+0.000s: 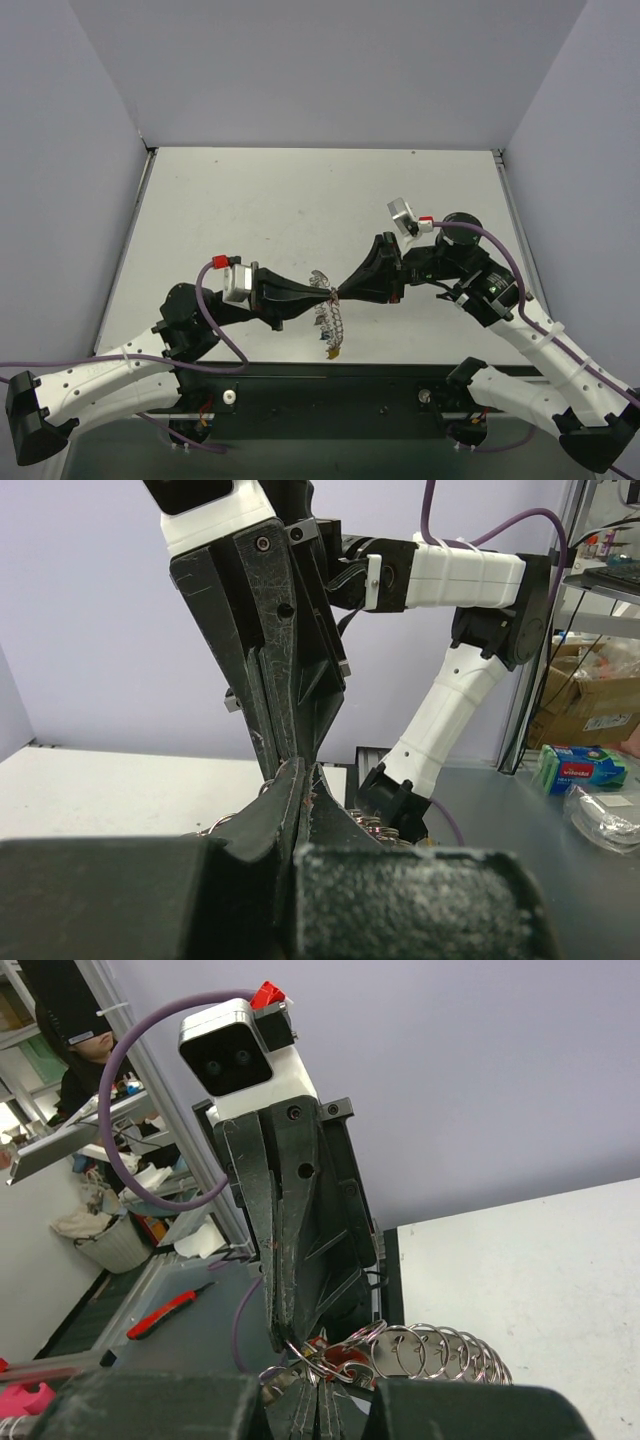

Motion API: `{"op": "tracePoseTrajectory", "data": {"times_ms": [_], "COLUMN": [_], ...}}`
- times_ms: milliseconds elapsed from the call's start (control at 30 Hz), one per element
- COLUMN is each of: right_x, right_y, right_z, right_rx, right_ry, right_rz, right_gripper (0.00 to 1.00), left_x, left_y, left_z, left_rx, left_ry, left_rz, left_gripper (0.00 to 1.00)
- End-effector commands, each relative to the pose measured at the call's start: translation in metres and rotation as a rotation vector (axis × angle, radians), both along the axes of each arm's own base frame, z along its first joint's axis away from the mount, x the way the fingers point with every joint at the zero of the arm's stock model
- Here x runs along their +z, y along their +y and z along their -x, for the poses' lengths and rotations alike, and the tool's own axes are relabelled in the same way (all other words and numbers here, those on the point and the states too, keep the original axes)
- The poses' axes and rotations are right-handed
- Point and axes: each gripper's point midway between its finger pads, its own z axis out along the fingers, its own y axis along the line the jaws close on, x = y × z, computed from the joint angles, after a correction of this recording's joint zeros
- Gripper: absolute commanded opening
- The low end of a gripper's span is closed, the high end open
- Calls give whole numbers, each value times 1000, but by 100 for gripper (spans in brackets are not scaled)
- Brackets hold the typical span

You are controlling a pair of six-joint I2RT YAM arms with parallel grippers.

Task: Put the keys on the keyring

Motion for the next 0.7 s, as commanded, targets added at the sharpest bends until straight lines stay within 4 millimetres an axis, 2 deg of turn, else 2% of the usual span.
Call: {"op": "tracePoseTrajectory", "data": {"times_ms": [0, 667], "right_x": [2, -3], "right_y": [5, 6], "right_z": [-11, -5], "right_rx": [-14, 30], "right_ry": [-34, -31], "right_rz": [-25, -32], "right_gripper": [0, 0], "left_x": [58, 68], "left_y": [25, 34], "left_z": [34, 44], "left_rx": [-100, -133], "left_ry": [-129, -146], "left_rz": [202, 253], "left_gripper": [0, 0]}}
